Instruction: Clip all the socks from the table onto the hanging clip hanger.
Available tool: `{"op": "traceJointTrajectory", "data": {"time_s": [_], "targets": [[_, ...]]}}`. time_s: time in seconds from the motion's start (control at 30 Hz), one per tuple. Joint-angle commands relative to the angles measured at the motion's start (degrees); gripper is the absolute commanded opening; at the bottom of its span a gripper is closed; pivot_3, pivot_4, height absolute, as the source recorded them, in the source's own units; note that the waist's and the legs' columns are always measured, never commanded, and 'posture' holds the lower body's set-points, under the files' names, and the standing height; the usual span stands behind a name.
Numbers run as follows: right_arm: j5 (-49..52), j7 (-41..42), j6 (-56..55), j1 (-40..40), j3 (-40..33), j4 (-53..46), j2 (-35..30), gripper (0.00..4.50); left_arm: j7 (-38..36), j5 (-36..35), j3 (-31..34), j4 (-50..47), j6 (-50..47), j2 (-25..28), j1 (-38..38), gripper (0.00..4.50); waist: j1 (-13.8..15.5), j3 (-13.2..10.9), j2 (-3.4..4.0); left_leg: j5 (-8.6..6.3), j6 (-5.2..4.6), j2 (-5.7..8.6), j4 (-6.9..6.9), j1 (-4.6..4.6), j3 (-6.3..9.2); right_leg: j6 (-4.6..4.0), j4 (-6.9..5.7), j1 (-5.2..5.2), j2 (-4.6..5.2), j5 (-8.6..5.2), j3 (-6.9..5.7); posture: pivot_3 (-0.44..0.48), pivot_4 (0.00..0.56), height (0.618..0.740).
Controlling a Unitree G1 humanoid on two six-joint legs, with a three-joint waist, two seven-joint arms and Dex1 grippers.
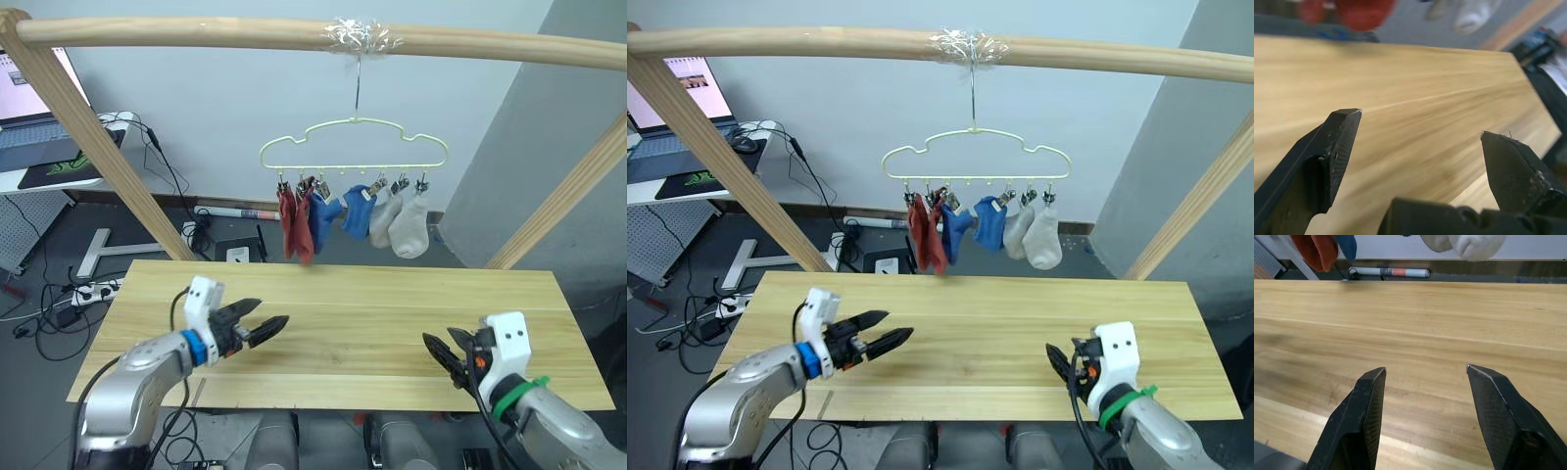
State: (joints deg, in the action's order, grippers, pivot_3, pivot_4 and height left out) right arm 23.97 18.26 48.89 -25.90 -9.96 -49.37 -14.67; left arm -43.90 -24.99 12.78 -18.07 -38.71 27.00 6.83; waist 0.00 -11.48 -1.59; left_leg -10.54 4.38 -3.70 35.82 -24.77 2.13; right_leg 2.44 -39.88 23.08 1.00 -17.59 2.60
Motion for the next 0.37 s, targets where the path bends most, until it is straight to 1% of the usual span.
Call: {"op": "traceJointTrajectory", "data": {"time_s": [0.03, 0.17, 0.37], "targets": [[-0.5, 1.2, -5.5, -2.0, -0.1, 0.7, -0.5, 2.71, 0.9, -0.7, 1.8, -3.4, 2.7, 0.5, 4.0, 4.45, 0.1, 0.1, -0.11, 0.00, 0.00, 0.01, 0.00, 0.00, 0.00, -0.02, 0.00, -0.01, 0.02, -0.01, 0.00, 0.135, 0.155, 0.740], [-0.9, 1.7, -8.1, -2.9, 0.3, 2.9, -1.4, 2.71, 0.9, -1.6, 2.5, -4.5, 3.4, 0.9, 7.8, 4.45, 0.4, 0.3, -0.21, 0.00, 0.00, 0.01, 0.02, 0.01, -0.01, -0.07, 0.03, 0.00, 0.06, -0.01, 0.00, 0.151, 0.156, 0.740], [-0.8, 1.8, -8.8, -2.5, 0.7, 4.6, -3.7, 2.71, 0.4, -3.5, 2.4, -5.2, 5.0, 0.8, 8.6, 4.45, 1.4, 0.3, -0.20, 0.00, 0.00, 0.00, 0.00, 0.01, -0.01, -0.12, 0.14, 0.07, 0.08, 0.00, 0.00, 0.158, 0.161, 0.740]]}}
